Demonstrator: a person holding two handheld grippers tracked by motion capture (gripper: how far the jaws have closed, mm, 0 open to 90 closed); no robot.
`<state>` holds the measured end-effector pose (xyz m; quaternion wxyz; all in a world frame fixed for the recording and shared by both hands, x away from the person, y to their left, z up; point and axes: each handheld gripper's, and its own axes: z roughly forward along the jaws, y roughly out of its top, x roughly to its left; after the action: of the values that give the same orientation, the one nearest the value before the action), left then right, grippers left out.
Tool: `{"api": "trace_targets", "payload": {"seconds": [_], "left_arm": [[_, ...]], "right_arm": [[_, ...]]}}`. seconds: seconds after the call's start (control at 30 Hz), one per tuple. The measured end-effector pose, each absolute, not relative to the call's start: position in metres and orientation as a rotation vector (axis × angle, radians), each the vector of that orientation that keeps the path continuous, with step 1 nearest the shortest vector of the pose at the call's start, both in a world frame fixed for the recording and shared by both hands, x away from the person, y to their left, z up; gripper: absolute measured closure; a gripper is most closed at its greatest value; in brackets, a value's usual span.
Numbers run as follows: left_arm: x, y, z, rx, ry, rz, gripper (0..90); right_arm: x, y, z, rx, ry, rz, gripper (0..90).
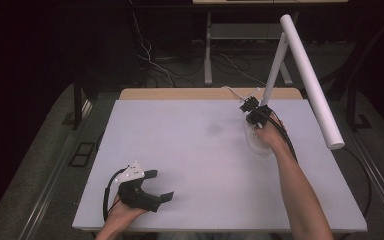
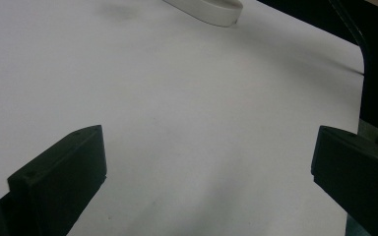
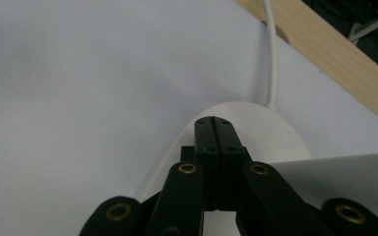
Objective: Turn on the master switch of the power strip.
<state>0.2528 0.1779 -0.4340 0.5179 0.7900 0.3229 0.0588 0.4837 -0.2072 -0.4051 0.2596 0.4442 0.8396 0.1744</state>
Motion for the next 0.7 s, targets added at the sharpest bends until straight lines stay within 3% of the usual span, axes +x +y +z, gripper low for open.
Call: {"api": "trace_targets", "payload": {"seconds": [0.7], "left_arm": [[0.251, 0.176, -0.433, 1.888, 0.776, 0.140, 0.0]], "right_arm": [[0.464, -0.203, -0.369, 1.181, 2.237, 0.657, 89.5]]}}
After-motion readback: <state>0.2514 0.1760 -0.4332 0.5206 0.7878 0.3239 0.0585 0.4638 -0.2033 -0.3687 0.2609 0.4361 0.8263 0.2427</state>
